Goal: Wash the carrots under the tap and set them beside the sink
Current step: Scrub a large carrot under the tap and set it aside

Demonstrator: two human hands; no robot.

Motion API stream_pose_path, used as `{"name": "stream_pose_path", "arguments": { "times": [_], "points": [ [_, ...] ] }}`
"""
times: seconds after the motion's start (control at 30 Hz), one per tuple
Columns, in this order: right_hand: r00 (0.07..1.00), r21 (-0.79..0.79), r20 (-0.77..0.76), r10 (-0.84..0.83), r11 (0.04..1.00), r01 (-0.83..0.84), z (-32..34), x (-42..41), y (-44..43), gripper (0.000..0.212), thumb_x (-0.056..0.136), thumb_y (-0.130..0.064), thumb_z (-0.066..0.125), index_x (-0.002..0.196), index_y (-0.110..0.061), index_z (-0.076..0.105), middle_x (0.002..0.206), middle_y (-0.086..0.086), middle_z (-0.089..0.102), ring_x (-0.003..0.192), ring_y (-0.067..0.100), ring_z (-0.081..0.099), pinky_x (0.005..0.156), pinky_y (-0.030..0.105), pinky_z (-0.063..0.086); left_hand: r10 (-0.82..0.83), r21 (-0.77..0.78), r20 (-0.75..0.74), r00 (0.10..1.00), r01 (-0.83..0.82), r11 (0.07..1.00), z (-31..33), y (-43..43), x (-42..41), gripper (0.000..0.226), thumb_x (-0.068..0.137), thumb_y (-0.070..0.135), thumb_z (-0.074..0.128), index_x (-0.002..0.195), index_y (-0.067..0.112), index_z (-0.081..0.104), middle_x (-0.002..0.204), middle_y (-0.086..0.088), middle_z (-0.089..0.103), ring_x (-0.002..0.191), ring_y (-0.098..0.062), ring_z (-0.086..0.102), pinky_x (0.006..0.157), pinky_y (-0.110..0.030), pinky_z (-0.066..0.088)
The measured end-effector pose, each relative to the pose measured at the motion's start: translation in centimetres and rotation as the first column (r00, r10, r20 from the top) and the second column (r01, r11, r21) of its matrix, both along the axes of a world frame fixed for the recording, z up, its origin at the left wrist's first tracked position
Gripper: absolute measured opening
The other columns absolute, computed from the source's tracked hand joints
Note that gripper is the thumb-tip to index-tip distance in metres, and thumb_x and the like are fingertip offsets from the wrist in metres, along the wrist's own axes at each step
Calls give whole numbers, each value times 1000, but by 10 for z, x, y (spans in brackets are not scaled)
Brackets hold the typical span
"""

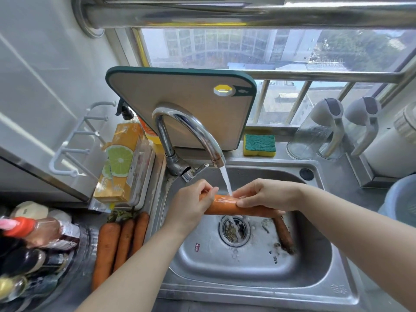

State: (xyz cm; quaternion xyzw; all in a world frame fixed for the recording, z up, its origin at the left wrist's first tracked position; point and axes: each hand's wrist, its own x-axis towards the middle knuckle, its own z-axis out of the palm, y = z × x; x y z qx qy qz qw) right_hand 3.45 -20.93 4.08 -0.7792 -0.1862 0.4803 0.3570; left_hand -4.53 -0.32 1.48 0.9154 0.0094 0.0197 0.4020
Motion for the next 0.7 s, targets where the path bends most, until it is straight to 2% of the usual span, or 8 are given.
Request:
{"name": "stream_pose_path", "arguments": {
  "times": [0.07,0.2,0.37,0.4,0.47,0.57,0.63,0.7],
  "points": [
    [1000,17,9,-23,1000,22,-2,-2,2,21,90,-28,63,110,-32,69,97,-8,71,85,4,62,90,23,46,-8,17,22,1000,8,1000,-1,-2,-1,45,84,60,37,81,23,61,71,8,63,71,-9,59,69,-37,47],
    [977,94,135,-168,983,156,-3,-10,11,24,84,-40,68,97,-21,75,71,-10,64,58,-3,52,59,9,38,7,6,65,998,-7,1000,2,-4,-1,35,88,52,43,78,23,60,68,9,60,68,-8,57,66,-35,46],
    [996,67,-85,-33,997,38,5,-1,1,20,91,-25,62,109,-28,71,92,-3,70,79,9,60,78,23,48,-6,-33,24,1000,7,999,2,2,0,38,83,59,40,75,27,58,66,10,59,67,-6,56,66,-23,40],
    [999,51,-45,-3,999,5,7,0,1,18,90,-23,63,105,-30,71,88,-4,69,77,8,59,76,23,47,9,-50,19,1000,-8,999,1,3,1,41,82,61,39,74,26,58,65,10,59,67,-6,56,65,-21,39],
    [976,-5,209,61,998,-61,9,-4,10,2,86,-28,68,86,-25,68,71,-8,60,63,6,50,65,24,39,55,-71,10,998,-54,996,0,3,2,40,82,59,41,74,24,59,65,9,59,66,-6,56,65,-20,38],
    [800,-154,583,144,986,-66,6,-21,25,34,81,-50,66,77,-18,55,65,-7,52,60,13,47,57,30,34,114,-103,-12,993,-115,988,0,1,3,33,86,49,46,74,21,59,67,8,59,66,-5,55,63,-17,37],
    [702,-263,673,233,963,-68,2,-27,26,45,83,-63,53,78,-19,48,71,-4,54,66,19,50,60,32,37,101,-105,-14,995,-102,989,-1,0,1,29,91,43,53,76,19,61,67,7,60,67,-6,55,65,-19,38],
    [705,-318,650,284,944,-86,1,-27,26,48,85,-67,43,76,-20,46,71,-4,53,68,20,50,61,32,38,74,-82,0,997,-73,994,-2,-2,-2,29,92,42,52,78,18,62,66,8,60,67,-7,57,65,-20,39]
  ]
}}
